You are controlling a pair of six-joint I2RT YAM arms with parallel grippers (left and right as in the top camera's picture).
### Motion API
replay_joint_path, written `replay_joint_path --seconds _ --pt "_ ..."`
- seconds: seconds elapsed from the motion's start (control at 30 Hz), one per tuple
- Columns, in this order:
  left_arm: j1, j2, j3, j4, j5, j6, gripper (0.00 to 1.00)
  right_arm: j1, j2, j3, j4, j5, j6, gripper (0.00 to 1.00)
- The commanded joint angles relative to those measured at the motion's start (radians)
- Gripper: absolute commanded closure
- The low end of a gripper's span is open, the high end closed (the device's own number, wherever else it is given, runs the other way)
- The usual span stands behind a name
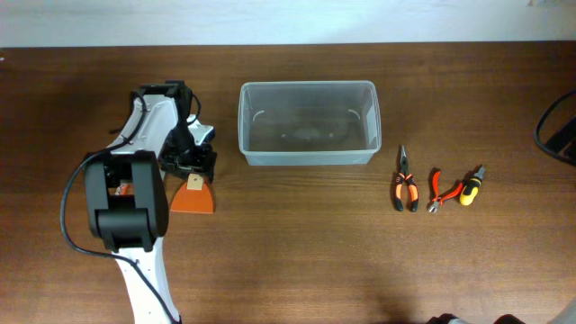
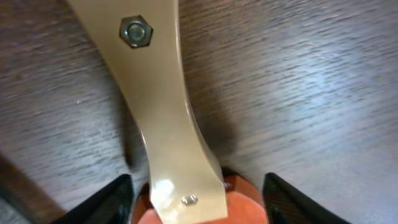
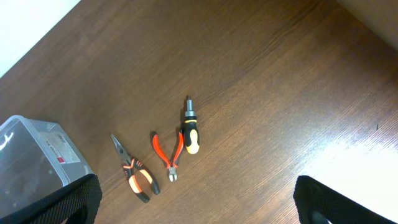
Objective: Pack container
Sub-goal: 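Lower the left gripper and grasp the orange scraper's wooden handle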
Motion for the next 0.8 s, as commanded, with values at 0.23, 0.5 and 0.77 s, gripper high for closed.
replay_joint_path --seconds 0.23,0.5,0.77 --pt "-0.001 0.030 -0.098 0.101 -0.065 -0.045 0.59 -0.006 -0.005 0.009 -0.012 0.012 0.011 0.01" --pt "-0.008 0.028 -0.090 0.065 -0.062 -0.056 0.98 -0.006 -0.005 0.009 -0.012 0.012 0.011 0.01" --pt "-0.088 -0.030 0.028 -0.018 -0.104 -0.056 0.98 -0.006 -0.005 0.009 -0.015 0.012 0.012 0.01"
